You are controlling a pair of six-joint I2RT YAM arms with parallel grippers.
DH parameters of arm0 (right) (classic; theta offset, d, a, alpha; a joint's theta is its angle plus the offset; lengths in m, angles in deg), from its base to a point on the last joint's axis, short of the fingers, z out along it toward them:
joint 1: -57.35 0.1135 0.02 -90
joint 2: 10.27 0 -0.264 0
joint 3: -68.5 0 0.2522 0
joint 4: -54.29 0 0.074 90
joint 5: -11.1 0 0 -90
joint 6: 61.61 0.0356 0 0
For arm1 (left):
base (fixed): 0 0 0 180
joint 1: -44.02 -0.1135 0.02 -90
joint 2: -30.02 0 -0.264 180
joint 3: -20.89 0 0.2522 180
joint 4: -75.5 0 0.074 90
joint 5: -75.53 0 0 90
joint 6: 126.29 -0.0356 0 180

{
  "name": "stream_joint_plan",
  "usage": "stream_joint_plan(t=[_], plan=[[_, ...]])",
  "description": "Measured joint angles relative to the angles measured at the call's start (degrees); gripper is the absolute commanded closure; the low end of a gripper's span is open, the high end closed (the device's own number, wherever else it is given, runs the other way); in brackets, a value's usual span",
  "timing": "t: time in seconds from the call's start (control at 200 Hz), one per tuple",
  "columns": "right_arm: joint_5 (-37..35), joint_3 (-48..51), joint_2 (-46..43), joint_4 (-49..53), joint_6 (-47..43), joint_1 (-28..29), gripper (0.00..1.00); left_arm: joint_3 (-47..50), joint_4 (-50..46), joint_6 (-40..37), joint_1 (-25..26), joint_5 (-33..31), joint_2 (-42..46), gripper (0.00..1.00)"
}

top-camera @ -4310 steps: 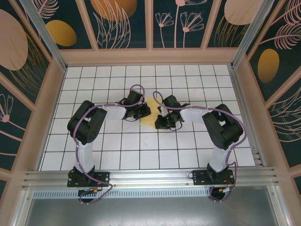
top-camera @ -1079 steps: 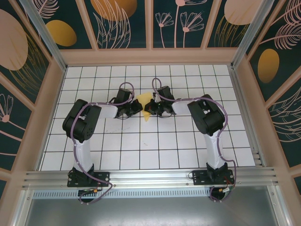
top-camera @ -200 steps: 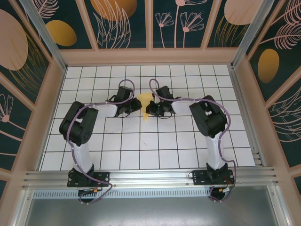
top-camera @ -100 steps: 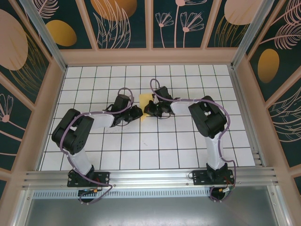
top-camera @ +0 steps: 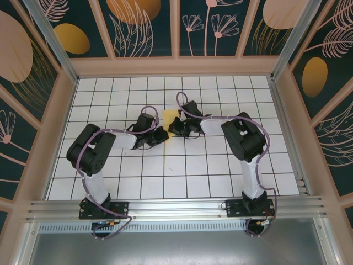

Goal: Fold a paper plane with a square sheet of paper (pick it up from the middle)
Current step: Third fold the triangle at the center of the table.

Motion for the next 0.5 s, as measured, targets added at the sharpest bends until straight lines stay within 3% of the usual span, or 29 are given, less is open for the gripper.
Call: stream_joint_plan(t=[0.5], plan=[[-0.1,0.6,-0.1,1.8,-5.6,-0.5,0.99,-1.4,-2.3,0.0,0.2,-1.7,-0.3,0.94]])
